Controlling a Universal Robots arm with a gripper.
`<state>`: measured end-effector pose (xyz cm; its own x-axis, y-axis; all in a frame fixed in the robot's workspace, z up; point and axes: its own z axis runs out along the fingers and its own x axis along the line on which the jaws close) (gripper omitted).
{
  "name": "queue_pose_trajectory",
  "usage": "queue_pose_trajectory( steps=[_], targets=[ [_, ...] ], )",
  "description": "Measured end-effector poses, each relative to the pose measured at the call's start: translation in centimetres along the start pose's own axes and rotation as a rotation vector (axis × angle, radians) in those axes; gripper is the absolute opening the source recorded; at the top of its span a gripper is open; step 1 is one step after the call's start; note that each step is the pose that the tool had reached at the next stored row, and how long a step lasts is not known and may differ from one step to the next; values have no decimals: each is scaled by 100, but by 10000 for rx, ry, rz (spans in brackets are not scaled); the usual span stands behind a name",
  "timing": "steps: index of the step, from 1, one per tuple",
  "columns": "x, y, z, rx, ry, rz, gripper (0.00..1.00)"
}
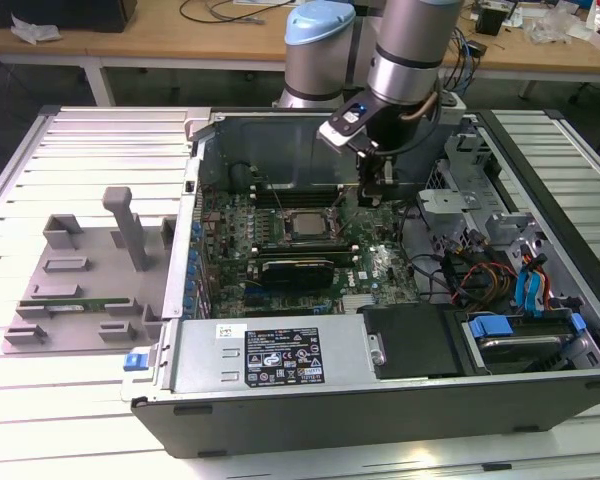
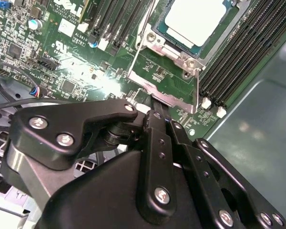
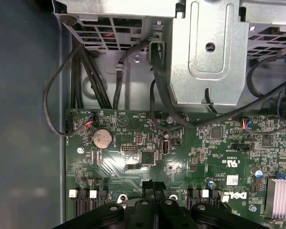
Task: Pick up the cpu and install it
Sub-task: 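Close the cpu cover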
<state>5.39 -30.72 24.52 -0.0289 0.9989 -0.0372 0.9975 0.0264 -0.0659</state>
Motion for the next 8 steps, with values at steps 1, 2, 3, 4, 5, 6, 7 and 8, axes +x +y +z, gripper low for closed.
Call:
queue_pose_trajectory(
  steps=[1, 2, 3, 4, 5, 6, 7, 8],
  targets=[
    [0, -5, 1, 0, 0, 0, 11],
    [1, -15, 4, 0, 0, 0, 11],
    [1, -27, 6, 0, 0, 0, 11],
    [1, -41, 9, 0, 0, 1, 11],
    [2, -59, 13, 0, 0, 0, 11],
    [2, -65, 14, 0, 0, 0, 11],
    [3, -73, 16, 0, 0, 0, 11],
    [3, -84, 19, 0, 1, 0, 11]
  ],
)
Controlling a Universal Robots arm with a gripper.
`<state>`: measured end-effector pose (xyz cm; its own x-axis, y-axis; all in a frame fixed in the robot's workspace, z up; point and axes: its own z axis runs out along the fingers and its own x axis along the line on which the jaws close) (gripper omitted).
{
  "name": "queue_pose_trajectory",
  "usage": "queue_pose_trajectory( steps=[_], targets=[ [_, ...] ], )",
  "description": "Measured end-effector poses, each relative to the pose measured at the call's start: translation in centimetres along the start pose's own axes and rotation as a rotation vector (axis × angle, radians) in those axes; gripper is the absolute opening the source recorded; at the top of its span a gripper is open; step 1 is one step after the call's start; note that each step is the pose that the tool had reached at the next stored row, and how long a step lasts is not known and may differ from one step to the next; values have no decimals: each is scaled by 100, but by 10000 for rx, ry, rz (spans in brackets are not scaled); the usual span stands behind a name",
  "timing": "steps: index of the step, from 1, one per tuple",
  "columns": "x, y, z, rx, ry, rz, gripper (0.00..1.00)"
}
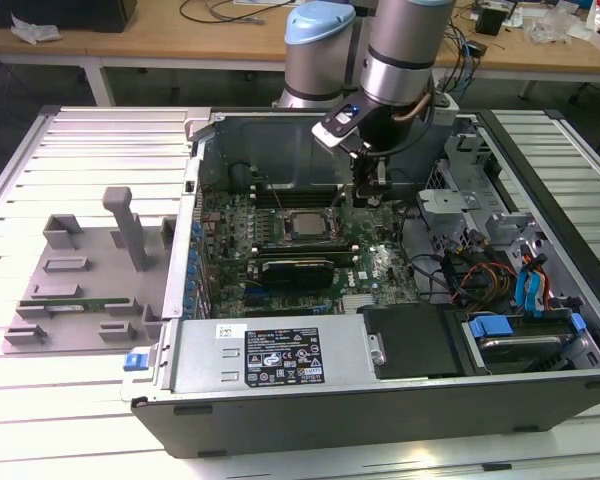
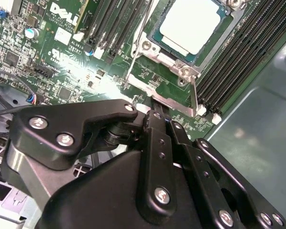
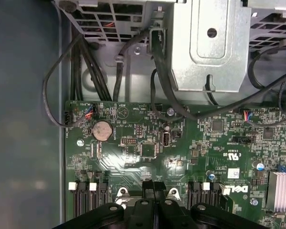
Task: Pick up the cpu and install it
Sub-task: 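Close the cpu cover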
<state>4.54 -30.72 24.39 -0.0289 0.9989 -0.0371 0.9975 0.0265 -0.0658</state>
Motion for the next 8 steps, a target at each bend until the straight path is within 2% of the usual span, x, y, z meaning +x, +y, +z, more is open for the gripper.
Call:
queue_pose_trajectory(
  steps=[8],
  targets=[
    [2, -53, 17, 0, -1, 0, 11]
  ],
)
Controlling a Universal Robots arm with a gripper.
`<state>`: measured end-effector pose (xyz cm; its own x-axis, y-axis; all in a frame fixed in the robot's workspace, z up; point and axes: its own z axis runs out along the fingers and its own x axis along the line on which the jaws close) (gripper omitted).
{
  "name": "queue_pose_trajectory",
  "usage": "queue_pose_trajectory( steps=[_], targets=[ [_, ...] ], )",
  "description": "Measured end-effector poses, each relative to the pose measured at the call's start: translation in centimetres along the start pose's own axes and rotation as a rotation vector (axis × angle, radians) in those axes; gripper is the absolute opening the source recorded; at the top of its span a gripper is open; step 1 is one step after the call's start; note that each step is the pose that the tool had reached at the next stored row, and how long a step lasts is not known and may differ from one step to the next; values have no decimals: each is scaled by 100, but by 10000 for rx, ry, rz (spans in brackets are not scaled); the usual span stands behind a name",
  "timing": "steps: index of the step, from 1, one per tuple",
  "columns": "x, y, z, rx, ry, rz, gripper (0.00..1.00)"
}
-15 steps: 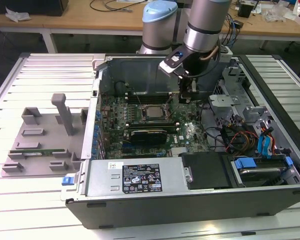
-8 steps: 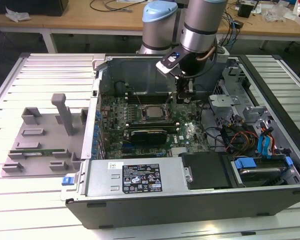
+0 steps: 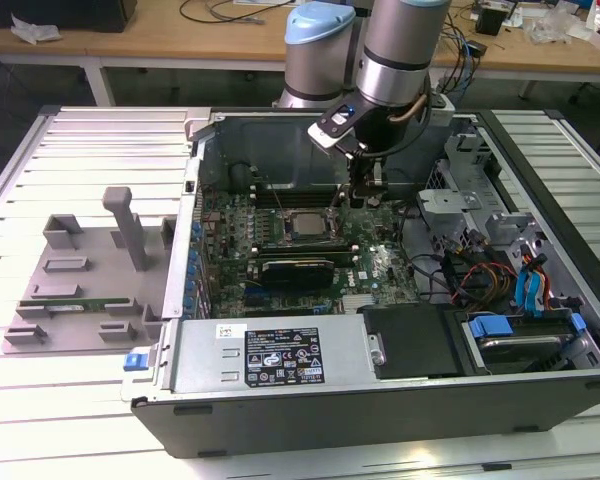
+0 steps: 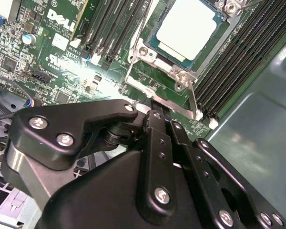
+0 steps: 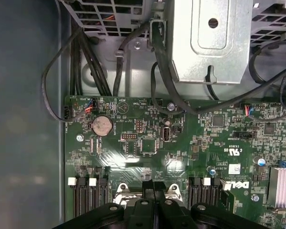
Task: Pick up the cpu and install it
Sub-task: 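Close the cpu cover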
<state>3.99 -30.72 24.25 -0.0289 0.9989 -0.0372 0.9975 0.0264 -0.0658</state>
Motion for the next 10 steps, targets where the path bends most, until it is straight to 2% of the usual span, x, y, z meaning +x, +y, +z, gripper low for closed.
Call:
queue_pose_trajectory(
  steps=[6, 10],
  targets=[
    [3, -79, 27, 0, 0, 1, 11],
    [4, -106, 33, 0, -1, -1, 11]
  ],
)
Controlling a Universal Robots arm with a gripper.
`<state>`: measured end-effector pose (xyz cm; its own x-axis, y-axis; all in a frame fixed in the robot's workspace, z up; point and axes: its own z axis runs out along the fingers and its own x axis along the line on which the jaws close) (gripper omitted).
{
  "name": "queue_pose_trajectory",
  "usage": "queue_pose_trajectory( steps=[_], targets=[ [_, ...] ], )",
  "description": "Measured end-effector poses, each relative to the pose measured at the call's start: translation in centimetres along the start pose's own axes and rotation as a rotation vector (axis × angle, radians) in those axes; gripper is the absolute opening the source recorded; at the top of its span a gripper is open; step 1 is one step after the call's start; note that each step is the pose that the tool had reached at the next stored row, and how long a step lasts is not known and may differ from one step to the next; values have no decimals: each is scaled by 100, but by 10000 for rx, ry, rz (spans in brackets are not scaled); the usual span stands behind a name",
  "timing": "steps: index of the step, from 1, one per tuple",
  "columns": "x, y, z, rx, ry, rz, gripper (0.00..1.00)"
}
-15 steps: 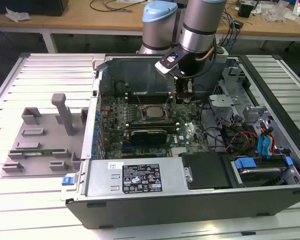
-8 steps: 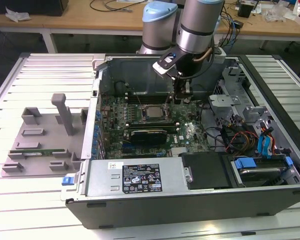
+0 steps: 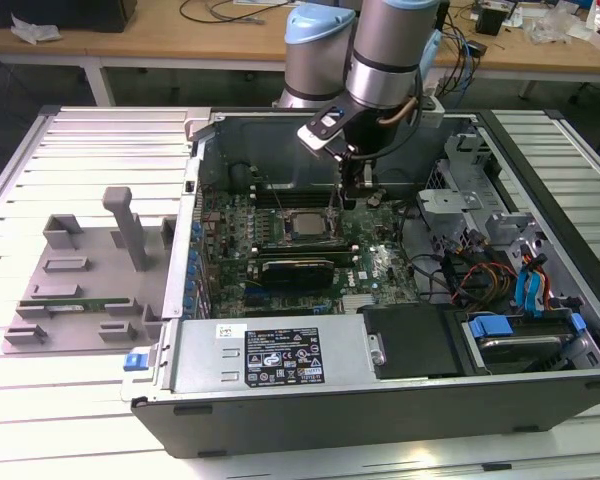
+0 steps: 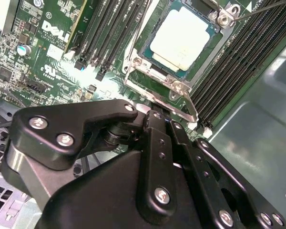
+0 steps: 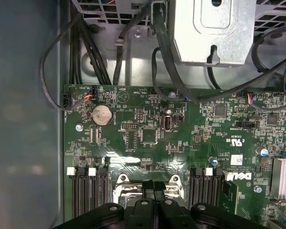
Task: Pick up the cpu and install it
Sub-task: 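Close the cpu cover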
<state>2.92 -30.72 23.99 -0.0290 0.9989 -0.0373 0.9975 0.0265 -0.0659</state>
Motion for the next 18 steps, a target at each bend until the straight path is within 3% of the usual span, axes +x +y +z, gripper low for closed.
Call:
queue_pose_trajectory(
  steps=[13, 18],
  targets=[
    [5, -114, 31, -1, 3, 0, 11],
    [10, -232, 103, 0, 1, 0, 11]
  ],
)
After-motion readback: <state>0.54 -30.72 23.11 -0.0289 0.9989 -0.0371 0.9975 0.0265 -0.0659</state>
